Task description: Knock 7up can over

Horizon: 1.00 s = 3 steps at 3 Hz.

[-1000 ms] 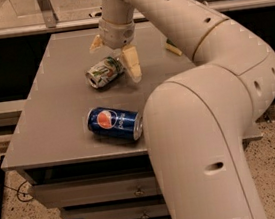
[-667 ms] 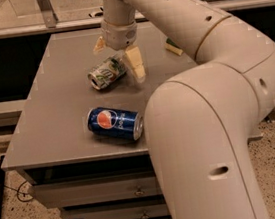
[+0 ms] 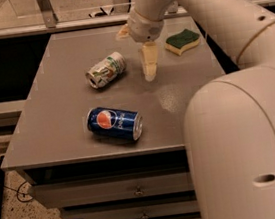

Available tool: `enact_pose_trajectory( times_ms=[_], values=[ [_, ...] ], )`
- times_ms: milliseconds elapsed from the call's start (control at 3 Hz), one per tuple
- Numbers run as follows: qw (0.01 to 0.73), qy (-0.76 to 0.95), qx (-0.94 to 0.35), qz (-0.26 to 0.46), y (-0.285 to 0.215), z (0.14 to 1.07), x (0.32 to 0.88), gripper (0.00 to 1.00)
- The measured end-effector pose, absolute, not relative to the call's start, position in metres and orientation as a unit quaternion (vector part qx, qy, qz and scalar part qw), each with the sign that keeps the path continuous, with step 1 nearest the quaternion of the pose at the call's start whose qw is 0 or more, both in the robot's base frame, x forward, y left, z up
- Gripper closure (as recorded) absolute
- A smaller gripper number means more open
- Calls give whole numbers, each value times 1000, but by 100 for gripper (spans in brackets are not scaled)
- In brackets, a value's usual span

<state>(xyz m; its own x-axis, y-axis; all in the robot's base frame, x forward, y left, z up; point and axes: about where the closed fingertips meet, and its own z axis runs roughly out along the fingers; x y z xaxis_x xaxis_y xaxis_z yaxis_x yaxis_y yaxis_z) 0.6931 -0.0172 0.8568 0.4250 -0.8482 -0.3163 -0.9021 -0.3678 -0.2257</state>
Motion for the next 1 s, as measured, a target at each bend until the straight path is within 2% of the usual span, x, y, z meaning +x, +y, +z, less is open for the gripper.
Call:
enact_pose_trajectory(
  times_ms=[667, 1000],
  values=[
    [354, 689, -609, 169, -109, 878, 691, 0],
    [427, 725, -495, 215, -144, 887, 673, 0]
  ],
)
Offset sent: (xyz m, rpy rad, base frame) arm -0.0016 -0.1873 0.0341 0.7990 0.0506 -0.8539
